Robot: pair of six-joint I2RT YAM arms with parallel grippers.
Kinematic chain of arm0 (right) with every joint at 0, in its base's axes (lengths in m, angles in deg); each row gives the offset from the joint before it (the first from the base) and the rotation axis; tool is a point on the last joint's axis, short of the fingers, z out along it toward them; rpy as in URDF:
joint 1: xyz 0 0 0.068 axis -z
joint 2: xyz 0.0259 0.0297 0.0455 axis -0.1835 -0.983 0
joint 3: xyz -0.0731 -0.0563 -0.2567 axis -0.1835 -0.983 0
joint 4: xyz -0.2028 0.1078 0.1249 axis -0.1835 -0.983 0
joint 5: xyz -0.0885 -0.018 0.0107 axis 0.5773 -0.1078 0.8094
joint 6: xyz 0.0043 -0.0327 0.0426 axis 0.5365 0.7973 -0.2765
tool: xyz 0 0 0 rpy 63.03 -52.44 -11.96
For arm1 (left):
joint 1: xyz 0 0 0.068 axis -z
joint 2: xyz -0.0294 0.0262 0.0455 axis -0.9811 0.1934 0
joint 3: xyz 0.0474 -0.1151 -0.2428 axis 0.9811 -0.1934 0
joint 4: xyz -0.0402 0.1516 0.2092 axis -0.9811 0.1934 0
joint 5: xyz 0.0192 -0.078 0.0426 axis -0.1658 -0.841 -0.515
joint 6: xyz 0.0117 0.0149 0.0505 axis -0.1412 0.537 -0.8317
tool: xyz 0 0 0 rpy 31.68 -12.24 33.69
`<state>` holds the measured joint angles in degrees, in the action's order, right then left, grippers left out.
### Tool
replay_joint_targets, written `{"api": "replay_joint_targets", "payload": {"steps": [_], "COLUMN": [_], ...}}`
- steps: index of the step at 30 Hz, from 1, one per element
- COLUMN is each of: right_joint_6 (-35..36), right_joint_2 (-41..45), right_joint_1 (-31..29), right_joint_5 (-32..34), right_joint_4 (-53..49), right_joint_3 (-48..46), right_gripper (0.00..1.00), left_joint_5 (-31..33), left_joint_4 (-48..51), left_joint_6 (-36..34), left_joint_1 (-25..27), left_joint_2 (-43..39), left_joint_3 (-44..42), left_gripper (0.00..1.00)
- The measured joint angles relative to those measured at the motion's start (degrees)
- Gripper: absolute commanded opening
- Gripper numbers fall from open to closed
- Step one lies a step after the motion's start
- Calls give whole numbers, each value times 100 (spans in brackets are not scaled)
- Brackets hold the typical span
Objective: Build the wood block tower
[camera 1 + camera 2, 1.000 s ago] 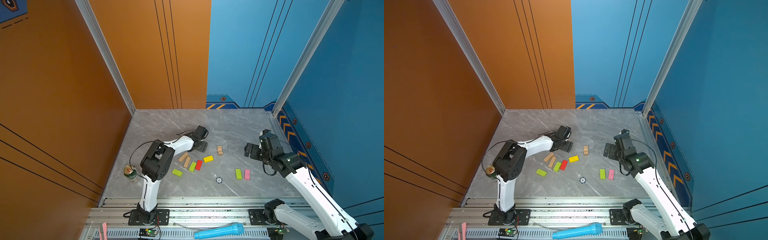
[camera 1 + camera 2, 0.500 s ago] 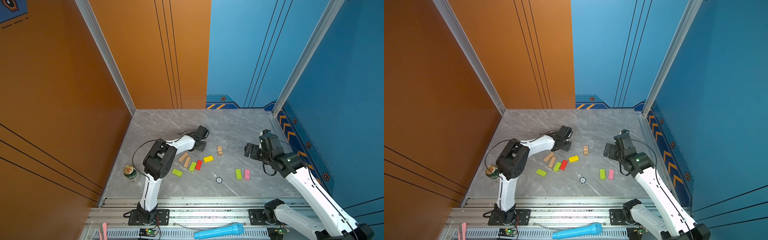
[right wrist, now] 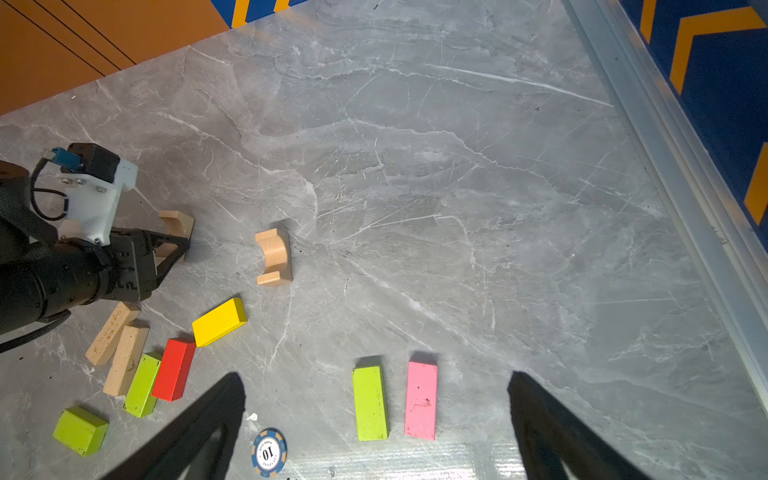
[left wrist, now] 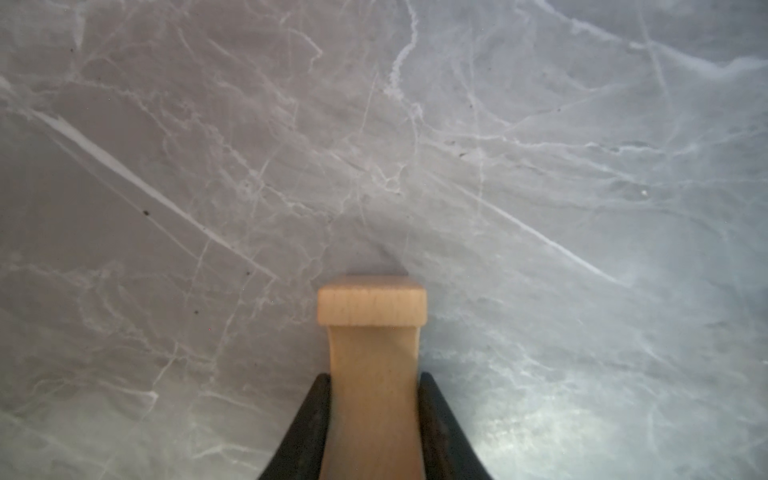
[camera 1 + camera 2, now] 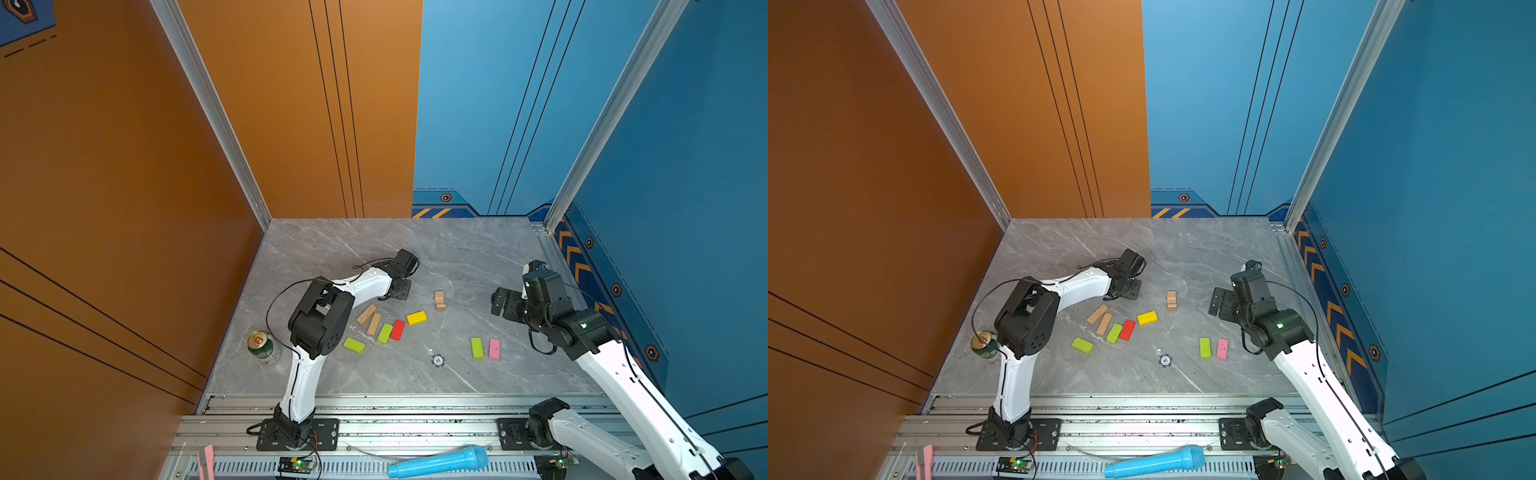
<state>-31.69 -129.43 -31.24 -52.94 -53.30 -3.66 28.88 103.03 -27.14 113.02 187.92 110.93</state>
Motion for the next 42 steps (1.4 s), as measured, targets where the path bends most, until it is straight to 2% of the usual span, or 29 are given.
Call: {"api": "replay_joint_targets", "payload": {"steps": [9,32,36,40,42], "right_joint_6": [0,2,2,4,4], "right_joint_2": [262,343,380,391,396], "right_joint_1": [0,61,83,87,92], "right_joint_5": [-2,-24,-24,-24,-26], "right_joint_4": [-120,-181,-181,-184,-186], "right_joint_3": [-57,-197,-208,-232,-236], "right_gripper": [100,100,100,100,100], "left_joint_5": [212,219,199,157,160], "left_joint_4": [372,466,466,492,527], "left_joint_6": [649,1165,1252,1329,1381], "left_joint_1": [0,227,245,258,275], "left_joint_2": [55,308,350,363,367], "left_joint_3": [168,483,544,573,605], "left_gripper": [27,30,38,56,59]}}
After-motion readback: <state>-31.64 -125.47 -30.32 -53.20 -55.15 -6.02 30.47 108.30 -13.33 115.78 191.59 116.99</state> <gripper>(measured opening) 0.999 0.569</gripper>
